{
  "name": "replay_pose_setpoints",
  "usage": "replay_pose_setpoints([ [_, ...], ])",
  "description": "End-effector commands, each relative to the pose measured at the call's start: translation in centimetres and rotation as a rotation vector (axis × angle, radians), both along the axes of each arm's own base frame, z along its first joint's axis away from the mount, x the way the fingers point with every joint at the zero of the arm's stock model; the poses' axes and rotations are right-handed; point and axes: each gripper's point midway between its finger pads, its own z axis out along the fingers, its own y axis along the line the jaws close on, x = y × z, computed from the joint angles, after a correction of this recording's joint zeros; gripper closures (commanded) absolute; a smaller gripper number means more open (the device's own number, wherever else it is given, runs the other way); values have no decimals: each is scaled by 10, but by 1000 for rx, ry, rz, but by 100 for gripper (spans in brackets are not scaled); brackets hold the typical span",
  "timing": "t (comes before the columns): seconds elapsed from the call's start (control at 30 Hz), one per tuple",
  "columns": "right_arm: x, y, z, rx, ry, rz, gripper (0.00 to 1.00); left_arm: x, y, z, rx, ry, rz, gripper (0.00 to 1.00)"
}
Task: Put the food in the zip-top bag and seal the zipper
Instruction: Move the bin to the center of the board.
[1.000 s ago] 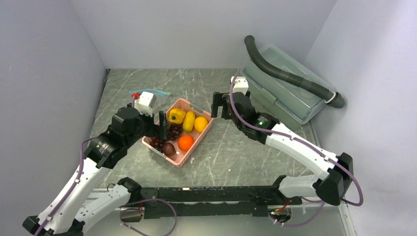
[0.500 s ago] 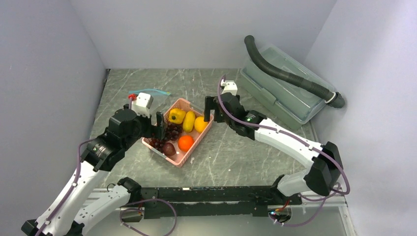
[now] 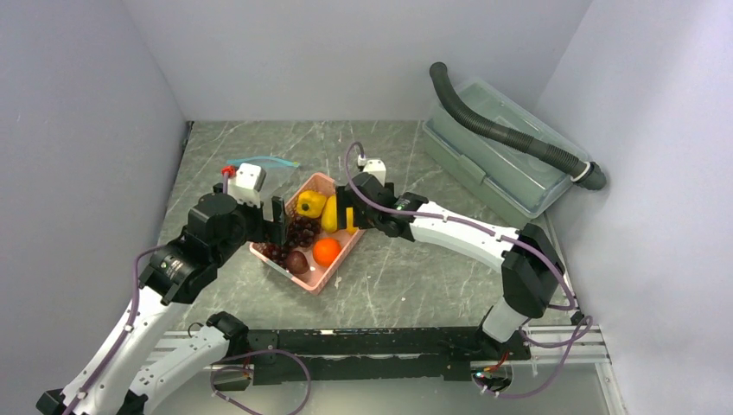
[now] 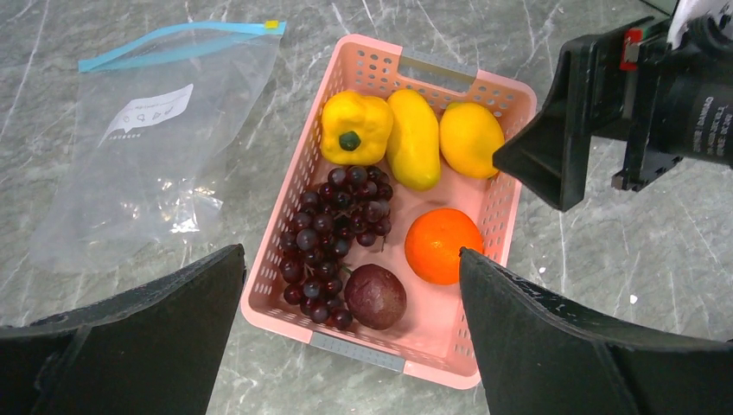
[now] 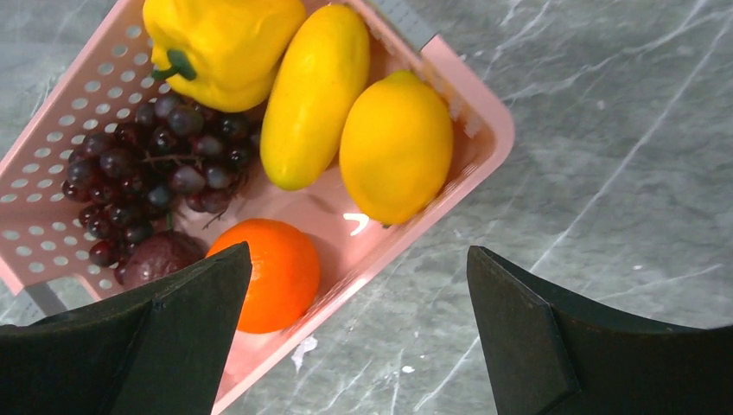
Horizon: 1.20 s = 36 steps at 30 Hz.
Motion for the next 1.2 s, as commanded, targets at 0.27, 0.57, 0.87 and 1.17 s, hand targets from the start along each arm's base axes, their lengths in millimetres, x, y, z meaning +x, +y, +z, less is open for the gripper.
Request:
replay_pose_setpoints([
  [0.27, -21, 15, -9, 110, 103, -71, 0, -1, 8, 16, -11, -59, 30, 1],
  [0.57, -36, 15, -29, 175, 194, -175, 2, -2, 10, 18, -15, -64, 34, 1],
  [0.87, -41, 20, -35, 165, 223, -222, 11, -3, 11, 19, -18, -71, 33, 1],
  [1.17, -44, 33, -39, 174, 234, -208, 24, -4, 11, 20, -22, -73, 32, 1],
])
